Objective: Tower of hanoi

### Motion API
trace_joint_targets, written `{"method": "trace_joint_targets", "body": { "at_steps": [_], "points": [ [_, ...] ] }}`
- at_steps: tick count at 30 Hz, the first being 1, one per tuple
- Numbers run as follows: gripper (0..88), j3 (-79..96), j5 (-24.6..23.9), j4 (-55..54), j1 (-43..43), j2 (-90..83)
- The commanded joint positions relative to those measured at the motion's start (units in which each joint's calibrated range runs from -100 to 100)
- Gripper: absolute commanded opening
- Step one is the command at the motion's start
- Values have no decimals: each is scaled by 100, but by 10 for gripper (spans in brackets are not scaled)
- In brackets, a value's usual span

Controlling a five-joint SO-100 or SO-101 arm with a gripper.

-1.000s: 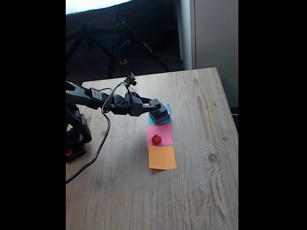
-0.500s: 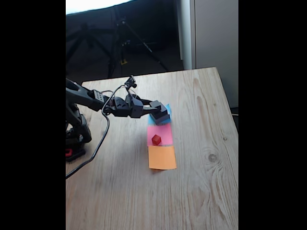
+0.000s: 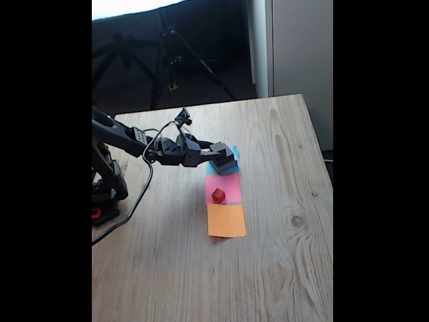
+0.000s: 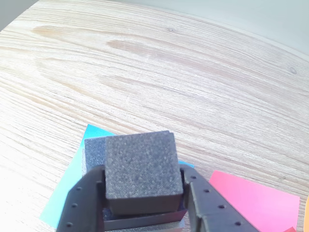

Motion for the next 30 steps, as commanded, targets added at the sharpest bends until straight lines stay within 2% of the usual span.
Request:
{"method": "trace_joint_targets", "body": {
  "at_steps": [1, 14, 22, 30],
  "points": [
    [75, -81, 104, -128, 4, 4],
    [99, -226, 104, -185, 12, 163],
    [214, -226, 104, -257, 54, 156],
    [290, -272, -448, -257, 70, -26]
  ]
}}
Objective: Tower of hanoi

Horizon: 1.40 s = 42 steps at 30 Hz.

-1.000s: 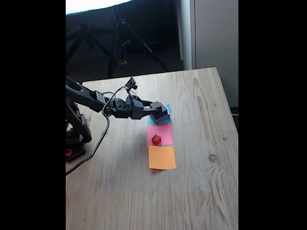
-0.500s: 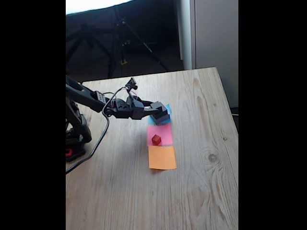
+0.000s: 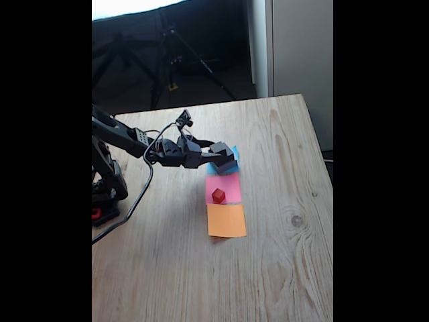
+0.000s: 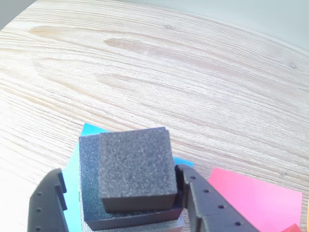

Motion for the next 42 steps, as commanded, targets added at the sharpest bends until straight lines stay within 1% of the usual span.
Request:
{"method": "trace_joint_targets", "body": {
  "at_steps": [1, 7, 12, 15, 17, 18, 19, 21, 22, 24, 28, 32, 34, 37, 39, 41, 42],
  "points": [
    [292, -246, -324, -105, 39, -278],
    [304, -373, -859, 146, 65, -687],
    [299, -800, -1477, 1352, 98, -1436],
    [226, -946, -1528, 2056, 90, -2049],
    [138, -1219, -1494, 2881, 90, -2458],
    [105, -1382, -1594, 3278, 98, -2640],
    [51, -1555, -1695, 3699, 106, -2829],
    [20, -1873, -1812, 4476, 140, -3154],
    [4, -2010, -1778, 4873, 156, -3298],
    [4, -2264, -1461, 5714, 223, -3601],
    [3, -2991, -1411, 7187, 449, -3987],
    [3, -4137, -1210, 8733, 775, -4108],
    [3, -4791, -1277, 9405, 1051, -4048],
    [3, -5673, -1076, 10166, 1561, -3934],
    [3, -6200, -792, 10652, 1937, -3836],
    [3, -6455, -340, 11016, 2329, -3805],
    [3, -6482, -357, 11040, 2505, -3813]
  ]
}}
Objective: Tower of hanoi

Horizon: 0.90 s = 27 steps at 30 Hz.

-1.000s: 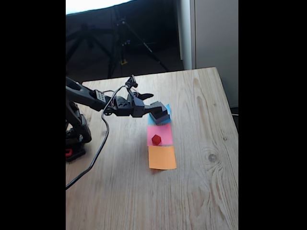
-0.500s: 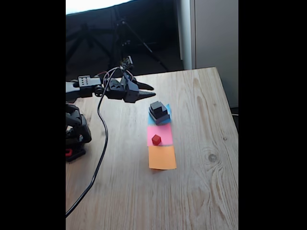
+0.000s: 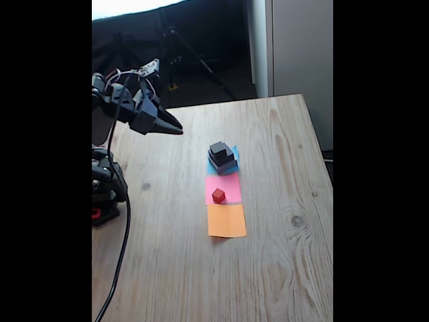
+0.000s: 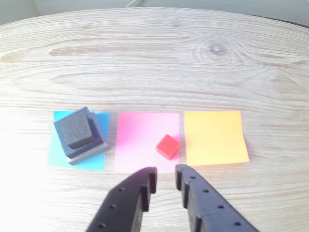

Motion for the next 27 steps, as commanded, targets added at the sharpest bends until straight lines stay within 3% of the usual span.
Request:
{"method": "trace_joint_targets", "body": {
  "at_steps": [1, 3, 10, 17, 27],
  "points": [
    [3, -615, 409, 439, 824, 26],
    [3, -533, 643, 520, 1116, 19],
    [6, 548, 643, 10, 1559, -4],
    [136, 2176, 559, -1398, 1476, -49],
    [212, 4403, 793, -3648, 1409, 49]
  ]
}}
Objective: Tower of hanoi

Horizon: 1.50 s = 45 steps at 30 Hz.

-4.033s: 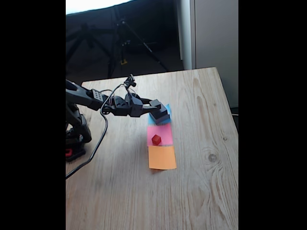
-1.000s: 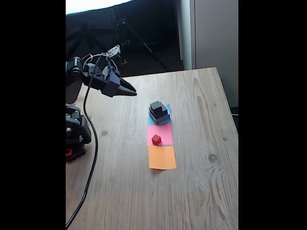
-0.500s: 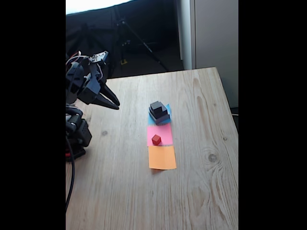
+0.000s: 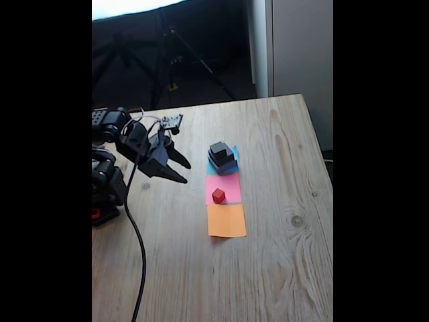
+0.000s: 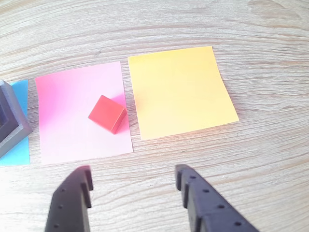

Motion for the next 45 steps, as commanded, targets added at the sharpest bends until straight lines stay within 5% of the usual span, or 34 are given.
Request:
{"method": "trace_joint_targets", "body": {
  "at_steps": [1, 11, 29, 45],
  "points": [
    [215, 807, 201, -1306, -16, 61],
    [254, 2816, 352, -4730, -175, 735],
    [296, 3316, 251, -6802, -501, 2060],
    [304, 3534, 17, -7587, -584, 2794]
  ]
}}
